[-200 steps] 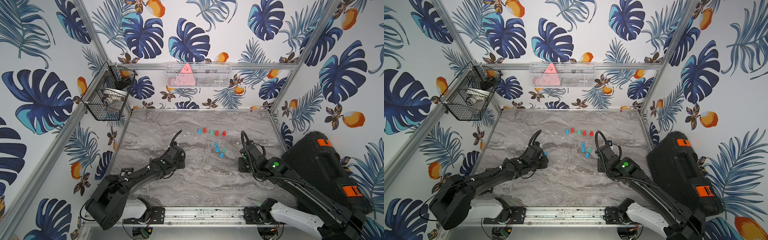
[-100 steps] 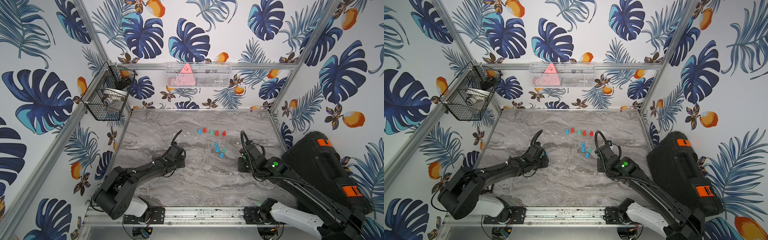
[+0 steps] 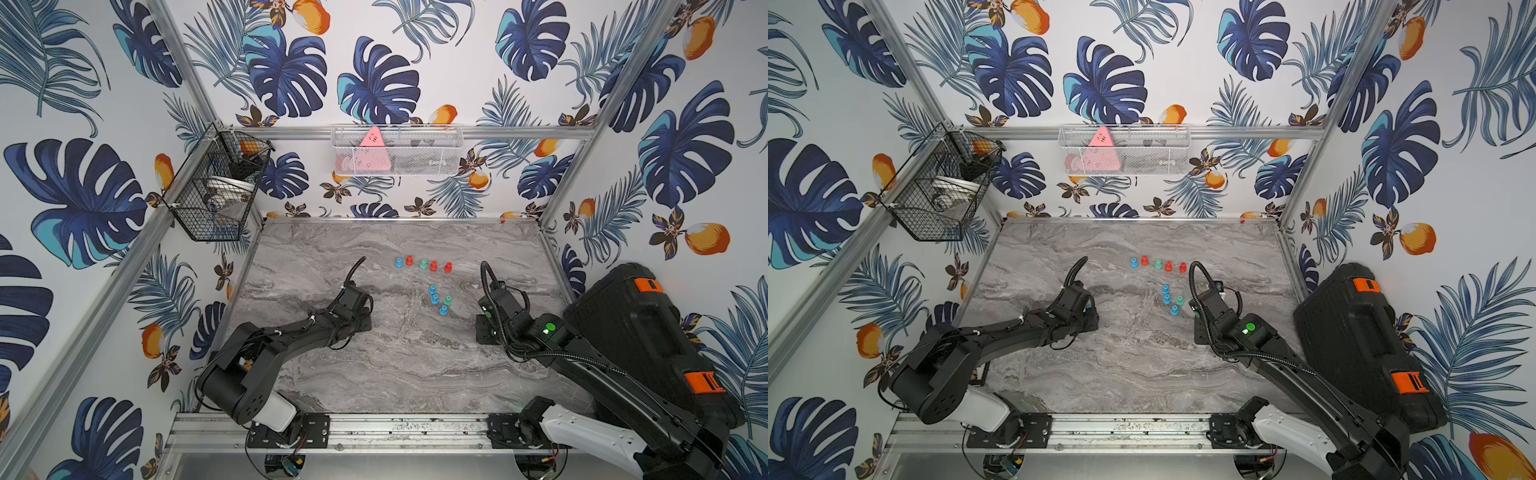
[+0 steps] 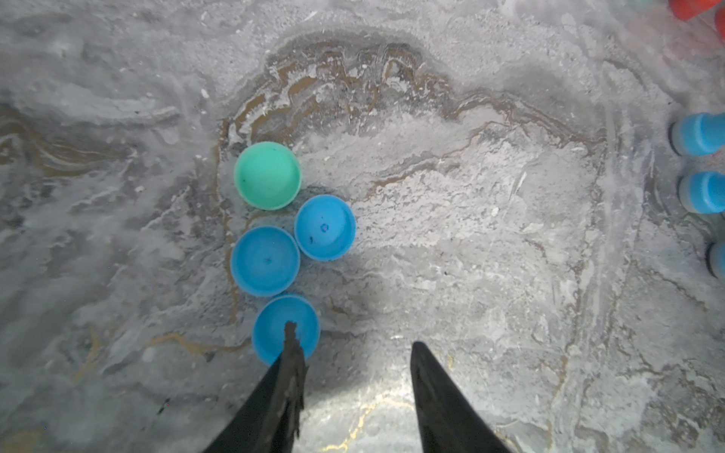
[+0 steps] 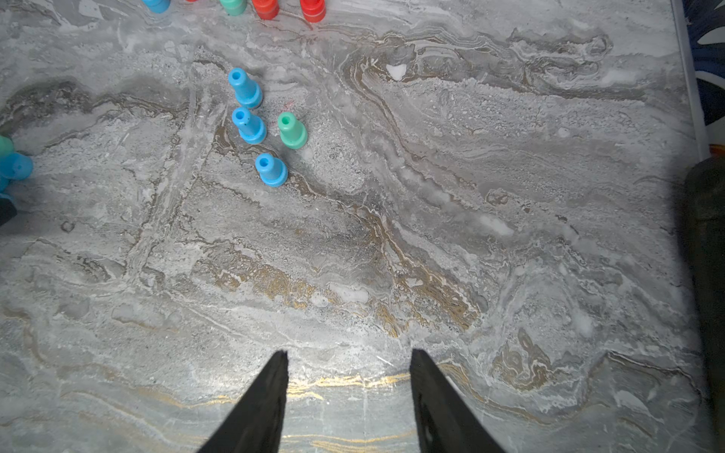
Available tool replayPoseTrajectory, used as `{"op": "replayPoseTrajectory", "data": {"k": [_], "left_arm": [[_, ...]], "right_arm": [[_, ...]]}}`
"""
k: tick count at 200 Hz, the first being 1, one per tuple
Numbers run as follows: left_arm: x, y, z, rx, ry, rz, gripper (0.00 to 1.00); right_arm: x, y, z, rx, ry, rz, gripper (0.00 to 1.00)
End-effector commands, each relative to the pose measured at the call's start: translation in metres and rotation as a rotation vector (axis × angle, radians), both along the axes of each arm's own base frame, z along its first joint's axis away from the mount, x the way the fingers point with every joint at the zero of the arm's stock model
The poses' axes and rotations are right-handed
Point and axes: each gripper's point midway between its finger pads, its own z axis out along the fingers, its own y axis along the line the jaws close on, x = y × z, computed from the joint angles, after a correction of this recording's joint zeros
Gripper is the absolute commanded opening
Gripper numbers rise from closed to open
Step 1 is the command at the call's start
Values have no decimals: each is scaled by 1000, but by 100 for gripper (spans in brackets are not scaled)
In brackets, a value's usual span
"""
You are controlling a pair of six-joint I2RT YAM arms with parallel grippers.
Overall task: Close the stamp cap
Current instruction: Move the cover to the center of the board.
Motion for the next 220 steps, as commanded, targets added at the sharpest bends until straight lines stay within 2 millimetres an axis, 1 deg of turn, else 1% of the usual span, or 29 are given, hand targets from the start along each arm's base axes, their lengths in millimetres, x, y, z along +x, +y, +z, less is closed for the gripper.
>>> {"op": "replayPoseTrajectory", "data": {"k": [1,41,69,138,159,175,220], "left_arm": [[8,-2,3,-12,-26,5,49],[9,0,-3,2,-16,3,49],[6,3,-6,17,-8,-2,49],[-12,-3,-11,-29,25,-31,48],[-18,-11,-11,-42,32,-50,48],[-24,-20,-13,-46,36,-74,48],[-38,-62,-17,-39,42,-154,48]], "right_arm": [[3,3,1,13,-11,-6,54],[4,3,1,13,-13,-7,54],[4,3,1,12,-11,-8,54],[4,2,2,14,-19,-9,53],[4,2,2,15,-19,-10,53],[4,2,3,18,-23,-8,53],[3,1,5,21,-30,-9,53]]}}
